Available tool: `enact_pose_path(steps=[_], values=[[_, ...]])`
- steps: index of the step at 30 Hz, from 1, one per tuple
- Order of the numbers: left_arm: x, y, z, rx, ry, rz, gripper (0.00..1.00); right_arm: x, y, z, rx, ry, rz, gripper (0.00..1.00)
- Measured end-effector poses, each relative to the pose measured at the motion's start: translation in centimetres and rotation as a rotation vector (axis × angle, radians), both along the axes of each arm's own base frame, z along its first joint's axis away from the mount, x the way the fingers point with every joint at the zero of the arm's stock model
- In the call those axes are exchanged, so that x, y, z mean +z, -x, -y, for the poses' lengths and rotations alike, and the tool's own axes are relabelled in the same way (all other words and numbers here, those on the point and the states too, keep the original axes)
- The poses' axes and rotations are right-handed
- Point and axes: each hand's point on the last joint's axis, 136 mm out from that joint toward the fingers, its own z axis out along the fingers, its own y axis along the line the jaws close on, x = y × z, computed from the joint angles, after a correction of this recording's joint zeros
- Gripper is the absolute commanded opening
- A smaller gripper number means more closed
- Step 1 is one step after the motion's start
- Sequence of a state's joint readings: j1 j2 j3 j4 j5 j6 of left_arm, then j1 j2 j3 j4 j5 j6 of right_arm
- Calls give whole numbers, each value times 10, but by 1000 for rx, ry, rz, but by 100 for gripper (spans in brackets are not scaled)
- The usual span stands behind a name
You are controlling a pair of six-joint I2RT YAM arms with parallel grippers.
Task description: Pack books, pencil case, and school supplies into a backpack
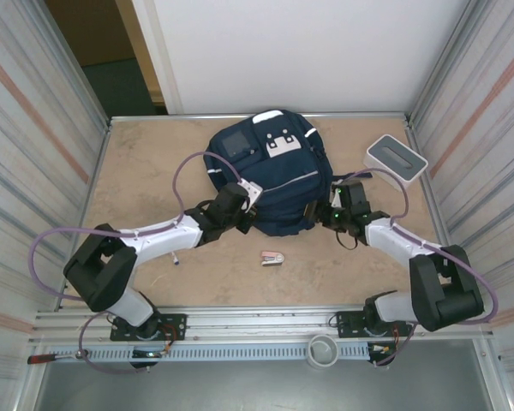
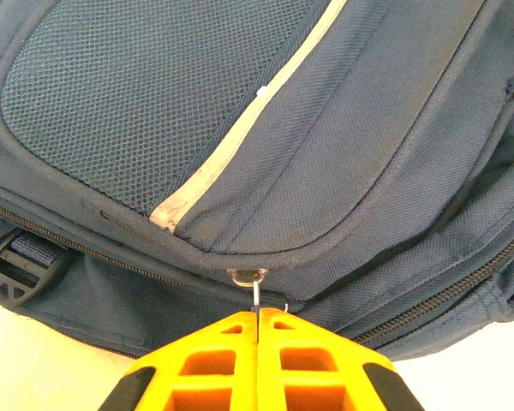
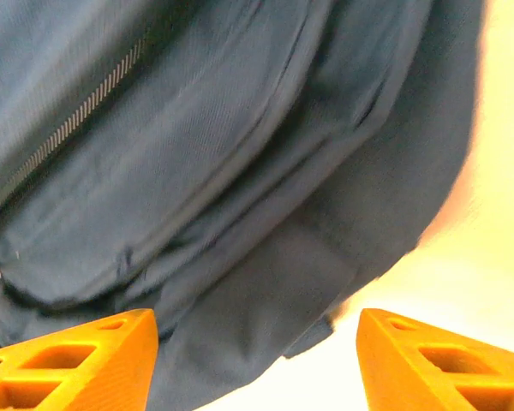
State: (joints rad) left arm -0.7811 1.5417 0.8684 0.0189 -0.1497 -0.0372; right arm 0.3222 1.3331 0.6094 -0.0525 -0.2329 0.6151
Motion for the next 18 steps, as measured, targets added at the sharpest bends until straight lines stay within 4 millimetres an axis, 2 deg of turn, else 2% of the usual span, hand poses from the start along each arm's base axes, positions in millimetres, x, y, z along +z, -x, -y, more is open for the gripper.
enact_pose_path(steps=[4, 11, 18], values=[[-1, 0, 0, 2, -3, -2, 0, -13, 3, -14, 4, 32, -12, 62], [-2, -7, -9, 32, -13, 1, 0, -25, -3, -13, -29, 51, -9, 31], [-5, -22, -30, 85, 0, -3, 0, -26, -6, -13, -29, 55, -2, 17]])
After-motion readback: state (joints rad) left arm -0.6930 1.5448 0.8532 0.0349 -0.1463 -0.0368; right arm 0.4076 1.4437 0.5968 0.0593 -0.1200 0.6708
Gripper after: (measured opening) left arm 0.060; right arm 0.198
